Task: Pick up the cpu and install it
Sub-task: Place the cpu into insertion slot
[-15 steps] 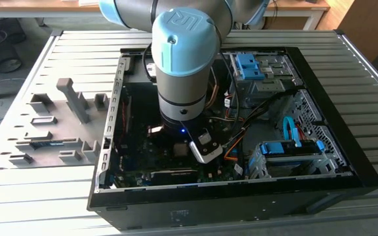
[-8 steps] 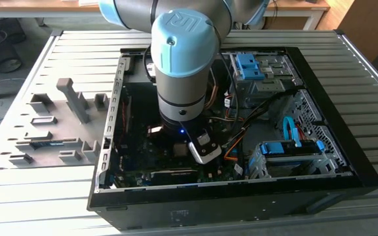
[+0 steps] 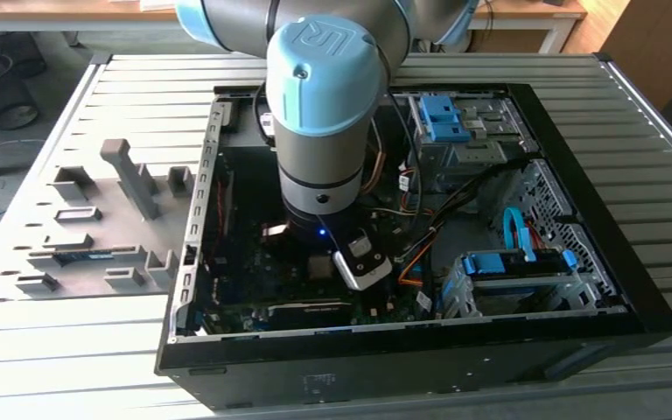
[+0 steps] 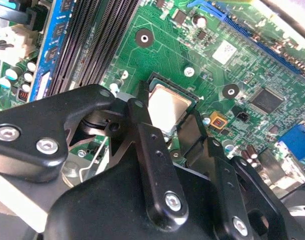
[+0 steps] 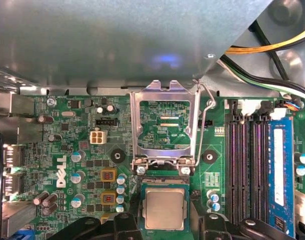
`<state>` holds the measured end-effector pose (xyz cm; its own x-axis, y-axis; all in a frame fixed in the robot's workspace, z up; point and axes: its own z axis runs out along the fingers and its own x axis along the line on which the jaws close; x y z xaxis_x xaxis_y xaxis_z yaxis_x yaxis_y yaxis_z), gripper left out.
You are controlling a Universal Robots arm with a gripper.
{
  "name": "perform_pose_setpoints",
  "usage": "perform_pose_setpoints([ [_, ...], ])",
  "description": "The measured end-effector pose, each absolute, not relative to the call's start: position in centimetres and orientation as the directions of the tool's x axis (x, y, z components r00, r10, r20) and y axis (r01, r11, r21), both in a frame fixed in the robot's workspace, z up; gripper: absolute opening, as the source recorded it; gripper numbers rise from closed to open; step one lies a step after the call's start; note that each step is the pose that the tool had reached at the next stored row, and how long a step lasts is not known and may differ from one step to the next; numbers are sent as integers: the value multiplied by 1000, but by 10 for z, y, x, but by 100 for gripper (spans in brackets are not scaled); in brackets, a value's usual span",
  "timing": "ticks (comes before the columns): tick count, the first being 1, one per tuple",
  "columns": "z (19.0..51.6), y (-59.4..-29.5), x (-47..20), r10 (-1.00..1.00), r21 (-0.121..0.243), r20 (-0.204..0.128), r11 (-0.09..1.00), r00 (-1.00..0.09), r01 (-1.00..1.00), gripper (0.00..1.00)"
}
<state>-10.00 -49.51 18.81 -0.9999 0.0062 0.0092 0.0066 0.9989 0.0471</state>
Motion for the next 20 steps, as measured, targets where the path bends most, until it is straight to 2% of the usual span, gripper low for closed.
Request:
perform_pose_setpoints([
  [14, 186, -495, -103, 6, 47, 9, 999, -1000, 7, 47],
  [16, 186, -495, -103, 7, 48, 10, 999, -1000, 7, 48],
  [17, 186, -495, -103, 7, 48, 9, 999, -1000, 7, 54],
  [20, 186, -495, -102, 6, 47, 9, 999, -1000, 7, 54],
])
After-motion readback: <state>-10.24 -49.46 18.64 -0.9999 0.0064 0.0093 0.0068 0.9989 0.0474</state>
